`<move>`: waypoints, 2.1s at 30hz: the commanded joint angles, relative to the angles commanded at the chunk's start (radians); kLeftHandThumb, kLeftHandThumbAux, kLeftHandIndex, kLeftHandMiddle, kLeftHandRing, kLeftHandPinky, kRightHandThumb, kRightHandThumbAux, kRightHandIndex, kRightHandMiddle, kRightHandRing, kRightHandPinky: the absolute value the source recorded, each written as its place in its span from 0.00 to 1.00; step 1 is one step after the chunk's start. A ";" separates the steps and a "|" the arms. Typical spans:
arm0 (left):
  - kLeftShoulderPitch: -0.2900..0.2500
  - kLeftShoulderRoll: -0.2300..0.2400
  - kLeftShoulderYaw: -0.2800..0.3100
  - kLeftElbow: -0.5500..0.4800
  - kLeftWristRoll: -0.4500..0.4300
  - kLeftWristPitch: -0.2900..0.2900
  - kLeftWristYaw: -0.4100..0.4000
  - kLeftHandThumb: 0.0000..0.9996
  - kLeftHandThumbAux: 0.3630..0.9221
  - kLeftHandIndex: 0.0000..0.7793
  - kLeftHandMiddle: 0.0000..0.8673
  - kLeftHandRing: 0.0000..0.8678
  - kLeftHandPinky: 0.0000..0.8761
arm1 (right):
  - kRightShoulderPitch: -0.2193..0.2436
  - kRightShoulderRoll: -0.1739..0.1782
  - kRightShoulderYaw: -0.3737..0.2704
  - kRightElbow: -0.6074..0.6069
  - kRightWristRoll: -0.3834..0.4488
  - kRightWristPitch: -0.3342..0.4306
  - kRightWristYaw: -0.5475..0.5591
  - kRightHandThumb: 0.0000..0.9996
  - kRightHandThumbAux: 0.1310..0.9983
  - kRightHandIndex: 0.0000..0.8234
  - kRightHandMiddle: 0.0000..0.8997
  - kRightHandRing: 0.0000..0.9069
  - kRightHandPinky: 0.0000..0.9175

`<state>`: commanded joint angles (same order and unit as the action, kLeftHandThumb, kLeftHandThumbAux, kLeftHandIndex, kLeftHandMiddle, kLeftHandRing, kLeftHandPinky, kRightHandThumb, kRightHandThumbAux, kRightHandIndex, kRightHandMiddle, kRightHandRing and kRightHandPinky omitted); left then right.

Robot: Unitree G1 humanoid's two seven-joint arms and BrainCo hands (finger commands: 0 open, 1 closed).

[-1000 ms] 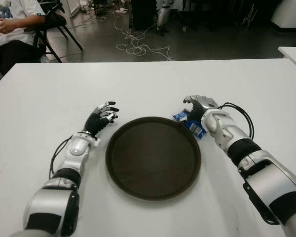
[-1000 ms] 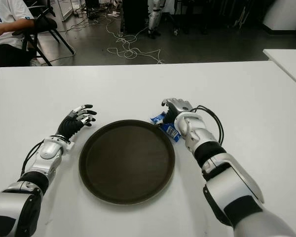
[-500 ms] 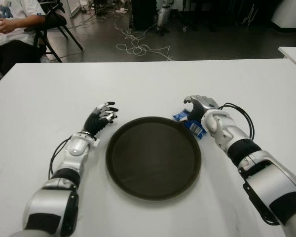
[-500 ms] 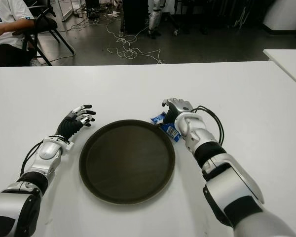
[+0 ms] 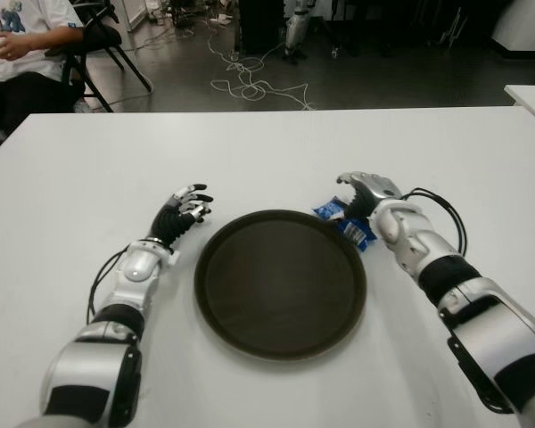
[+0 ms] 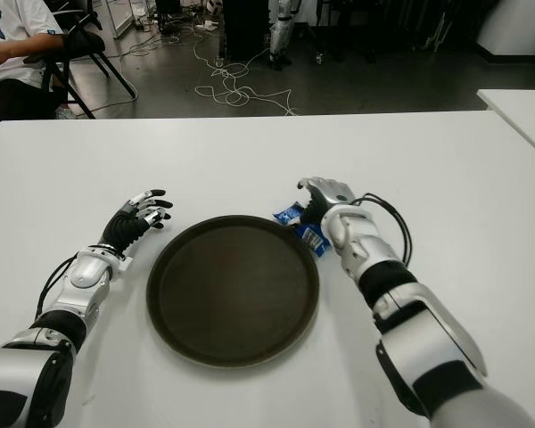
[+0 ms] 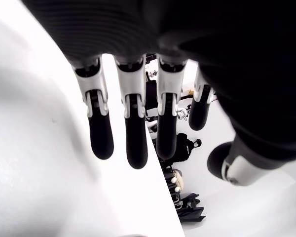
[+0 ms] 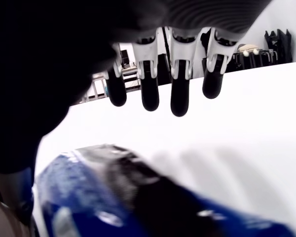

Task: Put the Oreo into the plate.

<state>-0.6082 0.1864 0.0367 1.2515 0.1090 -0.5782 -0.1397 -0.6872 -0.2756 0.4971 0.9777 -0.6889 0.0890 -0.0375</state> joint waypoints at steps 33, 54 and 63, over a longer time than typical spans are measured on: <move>0.002 -0.002 0.021 -0.005 -0.013 0.001 -0.024 0.32 0.37 0.25 0.35 0.38 0.41 | 0.090 -0.041 -0.022 -0.151 0.006 0.057 0.022 0.00 0.67 0.31 0.31 0.36 0.29; 0.001 -0.004 0.014 -0.008 -0.005 -0.006 -0.014 0.31 0.43 0.25 0.35 0.38 0.41 | 0.108 -0.052 -0.027 -0.180 0.010 0.066 0.032 0.00 0.65 0.27 0.25 0.26 0.21; -0.001 -0.003 0.010 -0.006 0.001 0.000 -0.006 0.31 0.41 0.27 0.36 0.38 0.41 | 0.106 -0.048 -0.030 -0.168 0.016 0.055 0.015 0.00 0.65 0.30 0.28 0.30 0.26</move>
<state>-0.6090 0.1836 0.0468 1.2455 0.1103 -0.5780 -0.1455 -0.5816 -0.3240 0.4672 0.8101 -0.6733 0.1444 -0.0227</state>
